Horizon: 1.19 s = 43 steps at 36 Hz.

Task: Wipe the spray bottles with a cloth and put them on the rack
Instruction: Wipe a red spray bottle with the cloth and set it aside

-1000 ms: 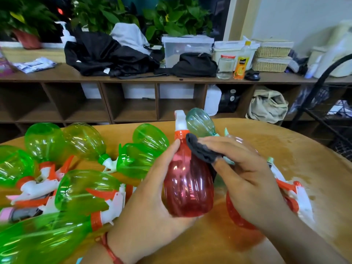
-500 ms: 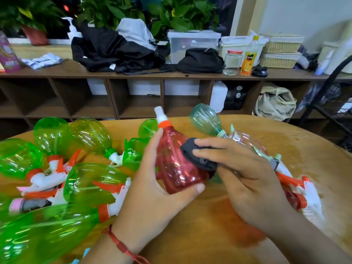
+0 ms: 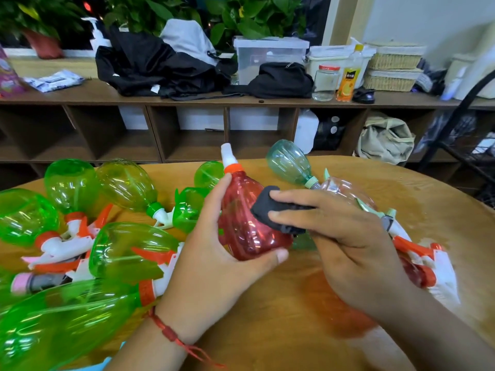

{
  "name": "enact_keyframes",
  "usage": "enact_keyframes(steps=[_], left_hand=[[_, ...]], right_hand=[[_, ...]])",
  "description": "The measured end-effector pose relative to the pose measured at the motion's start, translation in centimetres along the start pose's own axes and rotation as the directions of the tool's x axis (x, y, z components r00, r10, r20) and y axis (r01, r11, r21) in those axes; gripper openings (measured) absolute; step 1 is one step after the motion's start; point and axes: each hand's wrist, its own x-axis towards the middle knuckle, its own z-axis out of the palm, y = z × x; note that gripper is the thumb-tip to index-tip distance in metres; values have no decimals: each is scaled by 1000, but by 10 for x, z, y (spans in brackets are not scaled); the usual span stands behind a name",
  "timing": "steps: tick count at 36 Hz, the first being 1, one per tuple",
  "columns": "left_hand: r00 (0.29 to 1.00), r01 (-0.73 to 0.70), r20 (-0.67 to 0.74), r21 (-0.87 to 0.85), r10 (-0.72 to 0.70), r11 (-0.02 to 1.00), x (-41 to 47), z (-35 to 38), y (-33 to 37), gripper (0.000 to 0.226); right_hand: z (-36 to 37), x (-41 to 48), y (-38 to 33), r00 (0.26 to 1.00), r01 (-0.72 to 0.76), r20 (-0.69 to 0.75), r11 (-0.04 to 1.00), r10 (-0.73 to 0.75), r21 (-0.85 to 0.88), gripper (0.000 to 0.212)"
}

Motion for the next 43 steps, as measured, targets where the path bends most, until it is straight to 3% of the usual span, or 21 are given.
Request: enact_keyframes(steps=[4,10,17,21,29,37,43], left_hand=[[998,51,-33,-130,-56,990,3,1,-3,118],[998,56,-21,-166,-60,985,1,3,2,115],[985,-95,150,59,85,994,-8,2,9,127],[974,-133,199,103,111,986,-8,-1,8,129],[988,-122,112,187,102,975,-3,-8,1,119],[999,-33,-21,50,34,998,4,-10,-9,116],[999,1,-41,1,-1,1000,3,-5,-5,114]], right_hand=[[-3,0,-1,999,41,7,999,-41,-17,52],[-4,2,-2,999,51,14,998,-51,-37,49],[-1,4,3,992,-105,-63,994,105,1,57],[-4,3,4,985,-153,-65,985,158,81,63],[-1,1,1,1000,-19,1,1000,19,5,54],[0,0,0,986,134,113,986,-122,-101,53],[0,1,-1,987,128,104,988,-119,-90,54]])
